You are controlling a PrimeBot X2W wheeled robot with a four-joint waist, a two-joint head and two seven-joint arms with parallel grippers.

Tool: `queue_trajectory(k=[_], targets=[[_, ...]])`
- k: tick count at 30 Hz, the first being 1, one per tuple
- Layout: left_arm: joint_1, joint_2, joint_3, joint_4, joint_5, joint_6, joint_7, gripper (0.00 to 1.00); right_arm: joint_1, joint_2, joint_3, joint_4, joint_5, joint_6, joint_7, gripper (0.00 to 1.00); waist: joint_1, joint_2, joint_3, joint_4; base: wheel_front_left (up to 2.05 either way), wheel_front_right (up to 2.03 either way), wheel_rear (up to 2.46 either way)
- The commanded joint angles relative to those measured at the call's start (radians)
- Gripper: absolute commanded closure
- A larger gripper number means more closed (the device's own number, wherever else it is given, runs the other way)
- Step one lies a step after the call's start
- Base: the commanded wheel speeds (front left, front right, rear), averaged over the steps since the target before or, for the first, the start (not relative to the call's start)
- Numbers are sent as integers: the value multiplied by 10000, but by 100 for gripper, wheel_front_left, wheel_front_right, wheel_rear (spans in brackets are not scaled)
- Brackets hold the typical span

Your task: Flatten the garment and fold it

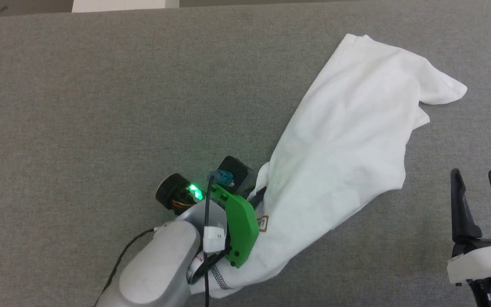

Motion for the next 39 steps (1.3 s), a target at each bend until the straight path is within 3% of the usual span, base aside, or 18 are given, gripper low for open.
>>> queue_trajectory(k=[1,5,7,12,18,23,26,29,30,31,32,39], targets=[[84,-12,35,216,39,138,-234,100,-172,10,15,44,-22,-15,-23,0,0,0,-97,44,0,0,0],[-45,-101,571,-157,144,691,-1323,100,-136,10,10,133,-32,-15,-45,0,0,0,-376,156,0,0,0],[-8,-18,1125,-901,195,1257,-2011,100,-58,10,-3,194,-7,-15,-66,0,0,0,-607,288,0,0,0],[511,287,2053,-2595,267,2352,-2585,100,89,10,-1,264,22,-15,-77,0,0,0,-880,502,0,0,0],[2391,900,3543,-4907,519,4298,-2846,100,162,10,-21,291,33,-15,-87,0,0,0,-988,704,0,0,0],[4737,748,4287,-5706,289,5618,-2892,100,216,10,-30,321,35,-15,-72,0,0,0,-917,853,0,0,0],[5815,475,4029,-5417,-29,5830,-2581,100,219,10,10,345,24,-15,-41,0,0,0,-891,919,0,0,0],[6512,116,3223,-4793,-639,5488,-1783,100,205,11,66,363,-7,-15,19,0,0,0,-890,990,0,0,0],[6558,54,2907,-4555,-778,5248,-1560,96,206,11,73,368,-18,-15,41,0,0,0,-903,1021,0,0,0],[6431,-126,2358,-4162,-1069,4737,-1185,15,223,11,59,380,-53,-15,91,0,0,0,-969,1103,0,0,0],[6317,-205,2264,-4106,-1182,4583,-1121,0,236,11,51,383,-70,-15,113,0,0,0,-996,1133,0,0,0],[5345,-108,2741,-4966,-1475,4131,-1327,0,296,11,122,374,-117,-15,245,0,0,0,-1160,1190,0,0,0]])
